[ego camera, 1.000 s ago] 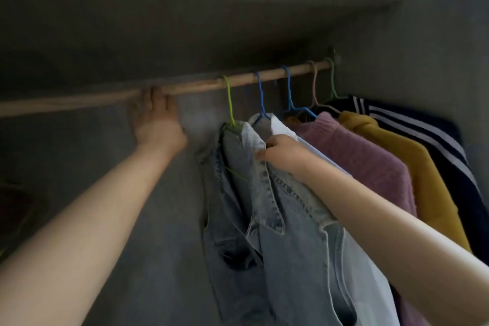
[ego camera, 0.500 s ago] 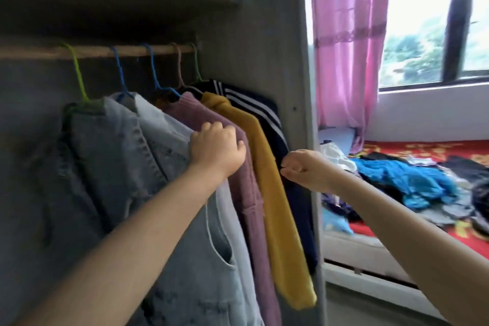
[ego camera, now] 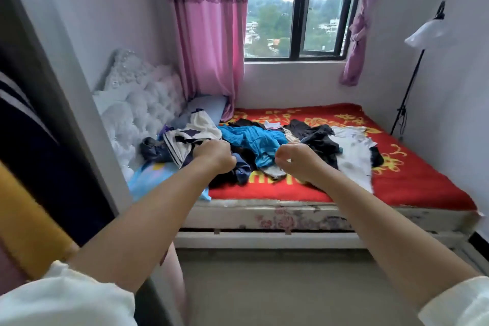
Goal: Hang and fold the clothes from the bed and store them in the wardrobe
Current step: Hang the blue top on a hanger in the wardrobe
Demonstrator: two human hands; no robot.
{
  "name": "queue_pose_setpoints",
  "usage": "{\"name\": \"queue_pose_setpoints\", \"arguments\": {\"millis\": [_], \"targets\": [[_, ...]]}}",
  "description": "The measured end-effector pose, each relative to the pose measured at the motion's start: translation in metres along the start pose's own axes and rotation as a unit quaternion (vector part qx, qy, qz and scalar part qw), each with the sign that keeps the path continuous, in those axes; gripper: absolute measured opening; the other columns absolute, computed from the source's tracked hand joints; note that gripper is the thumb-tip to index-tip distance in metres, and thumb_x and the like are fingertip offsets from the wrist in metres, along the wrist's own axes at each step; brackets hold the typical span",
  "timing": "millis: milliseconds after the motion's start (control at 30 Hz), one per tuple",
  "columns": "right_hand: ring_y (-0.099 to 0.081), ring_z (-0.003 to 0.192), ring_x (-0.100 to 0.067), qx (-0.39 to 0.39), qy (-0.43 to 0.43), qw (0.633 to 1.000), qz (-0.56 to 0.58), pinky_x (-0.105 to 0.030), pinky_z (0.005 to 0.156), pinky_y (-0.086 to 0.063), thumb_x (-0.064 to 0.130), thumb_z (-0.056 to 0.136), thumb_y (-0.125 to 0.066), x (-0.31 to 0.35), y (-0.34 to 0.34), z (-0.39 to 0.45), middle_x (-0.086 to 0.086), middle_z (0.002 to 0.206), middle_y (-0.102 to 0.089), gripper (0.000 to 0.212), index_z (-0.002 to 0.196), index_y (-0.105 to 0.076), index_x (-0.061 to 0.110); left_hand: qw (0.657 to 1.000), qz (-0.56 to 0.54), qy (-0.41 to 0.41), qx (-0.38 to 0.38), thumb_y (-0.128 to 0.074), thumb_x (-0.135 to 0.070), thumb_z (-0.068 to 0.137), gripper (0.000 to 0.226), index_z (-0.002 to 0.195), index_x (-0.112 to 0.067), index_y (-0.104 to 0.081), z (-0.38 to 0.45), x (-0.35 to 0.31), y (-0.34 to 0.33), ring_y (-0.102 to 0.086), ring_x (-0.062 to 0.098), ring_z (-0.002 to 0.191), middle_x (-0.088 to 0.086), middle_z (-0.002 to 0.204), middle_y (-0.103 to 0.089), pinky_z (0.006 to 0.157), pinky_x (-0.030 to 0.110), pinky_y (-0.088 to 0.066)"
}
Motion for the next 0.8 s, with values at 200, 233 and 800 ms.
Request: {"name": "queue_pose_setpoints", "arguments": {"millis": [200,233,800], "targets": [[-0.056,0.099,-0.024,0.034,-0.072,0.997,-0.008,-0.025,0.079,-0.039,0.015,0.092,-0.052,-0.131,-0.019,0.019,-0.013,0.107,-0.062,0.022,0.105,-0.064,0.002,0.998,-0.018,-0.042,0.053,-0.045,-0.028,0.091,0.022,0.091,-0.01,-0.057,0.084,-0.079,-0.066,-0.053,0.028,0.103,0.009,0.104,-0.057,0.08,0.034,-0.044],[-0.056,0.099,-0.024,0.04,-0.084,0.996,-0.01,-0.024,0.075,-0.037,0.015,0.092,-0.052,-0.149,-0.024,0.022,-0.013,0.107,-0.062,0.022,0.105,-0.064,0.002,0.997,-0.017,-0.048,0.063,-0.045,-0.029,0.091,0.022,0.084,-0.011,-0.054,0.097,-0.089,-0.078,-0.053,0.028,0.099,0.008,0.098,-0.056,0.079,0.034,-0.044],[-0.056,0.084,-0.022,0.131,-0.229,0.964,-0.018,-0.021,0.061,-0.037,0.016,0.095,-0.044,-0.378,-0.095,0.236,-0.012,0.103,-0.065,0.026,0.105,-0.062,0.001,0.98,0.005,-0.098,0.173,-0.042,-0.028,0.095,0.019,0.093,-0.01,-0.047,0.399,-0.135,-0.23,-0.053,0.029,0.099,0.011,0.106,-0.055,0.076,0.037,-0.046]]}}
Point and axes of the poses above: each hand's wrist, its own z-axis towards the middle knuckle, its own y-axis out of the back of the hand, x = y × z, the point moved 10 cm from there along z, towards the middle knuckle
